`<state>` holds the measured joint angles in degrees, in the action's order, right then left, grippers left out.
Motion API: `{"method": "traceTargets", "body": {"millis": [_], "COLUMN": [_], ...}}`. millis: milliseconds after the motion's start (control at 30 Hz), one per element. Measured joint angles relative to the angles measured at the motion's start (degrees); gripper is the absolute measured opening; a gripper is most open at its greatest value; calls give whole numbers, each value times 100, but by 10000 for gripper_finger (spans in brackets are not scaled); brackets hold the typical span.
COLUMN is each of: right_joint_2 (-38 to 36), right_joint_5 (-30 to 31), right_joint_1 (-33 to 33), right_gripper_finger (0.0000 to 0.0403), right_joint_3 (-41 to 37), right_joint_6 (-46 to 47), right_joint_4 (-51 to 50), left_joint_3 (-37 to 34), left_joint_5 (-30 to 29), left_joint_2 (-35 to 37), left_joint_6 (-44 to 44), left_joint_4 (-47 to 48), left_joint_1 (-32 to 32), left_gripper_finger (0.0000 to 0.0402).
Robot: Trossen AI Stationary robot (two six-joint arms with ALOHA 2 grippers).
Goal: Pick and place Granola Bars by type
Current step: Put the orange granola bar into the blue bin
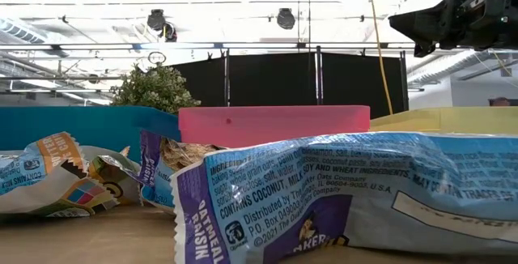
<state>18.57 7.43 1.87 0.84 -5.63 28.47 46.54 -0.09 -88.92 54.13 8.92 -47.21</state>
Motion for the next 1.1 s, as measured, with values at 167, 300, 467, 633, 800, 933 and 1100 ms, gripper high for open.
{"method": "traceTargets", "body": {"millis": [167, 300, 467, 633, 800, 933, 1100], "right_joint_2": [0, 0, 0, 0, -2, 24, 66], "right_joint_5": [1, 8, 18, 18, 5, 3, 3], "right_joint_1": [0, 0, 0, 0, 0, 0, 0], "right_gripper_finger": [0, 0, 0, 0, 0, 0, 0], "right_joint_3": [2, 2, 0, 0, 0, 2, 2], "right_joint_6": [-17, -109, -109, 34, 44, 183, 192], "right_joint_4": [-2, -1, -2, -2, -22, -63, -59], "left_joint_3": [0, 0, 0, 148, 745, 1267, 1530], "left_joint_5": [-337, -537, -693, -705, -596, -712, -909], "left_joint_2": [0, 0, -12, -490, -1303, -1644, -1679], "left_joint_6": [-84, -71, -45, -51, -492, -586, -584], "left_joint_4": [679, 932, 932, 936, 1375, 2156, 2409], "left_joint_1": [2, -99, -262, -363, -369, -362, -327], "left_gripper_finger": [311, 314, 302, 284, 274, 273, 273]}}
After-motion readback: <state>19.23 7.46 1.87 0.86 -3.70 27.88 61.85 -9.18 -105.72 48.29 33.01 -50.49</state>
